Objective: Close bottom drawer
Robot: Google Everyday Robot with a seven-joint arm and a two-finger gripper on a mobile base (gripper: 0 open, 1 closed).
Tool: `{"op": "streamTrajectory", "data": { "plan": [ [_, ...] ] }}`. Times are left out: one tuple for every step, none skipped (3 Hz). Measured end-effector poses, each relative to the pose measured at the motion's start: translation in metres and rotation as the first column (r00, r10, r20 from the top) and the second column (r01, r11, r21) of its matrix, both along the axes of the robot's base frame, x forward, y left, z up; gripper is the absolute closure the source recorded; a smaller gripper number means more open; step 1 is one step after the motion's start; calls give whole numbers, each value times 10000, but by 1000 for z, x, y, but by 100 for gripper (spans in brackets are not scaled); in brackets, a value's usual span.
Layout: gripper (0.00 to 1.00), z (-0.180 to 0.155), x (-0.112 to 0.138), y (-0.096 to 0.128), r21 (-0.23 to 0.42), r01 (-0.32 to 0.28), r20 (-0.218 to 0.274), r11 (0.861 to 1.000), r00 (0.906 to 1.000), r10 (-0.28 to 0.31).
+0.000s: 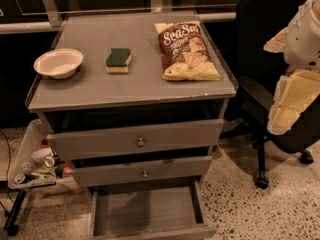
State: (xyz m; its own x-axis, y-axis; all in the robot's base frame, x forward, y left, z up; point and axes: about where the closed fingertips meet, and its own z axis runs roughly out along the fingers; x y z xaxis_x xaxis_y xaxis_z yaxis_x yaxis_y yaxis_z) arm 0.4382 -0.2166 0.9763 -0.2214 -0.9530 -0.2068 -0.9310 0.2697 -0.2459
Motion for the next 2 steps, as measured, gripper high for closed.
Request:
{"op": "streamTrajectory", "data": {
  "plan": [
    [0,0,0,0,0,0,0,10000,10000,0],
    [19,0,0,0,0,0,1,10000,10000,0]
  ]
}}
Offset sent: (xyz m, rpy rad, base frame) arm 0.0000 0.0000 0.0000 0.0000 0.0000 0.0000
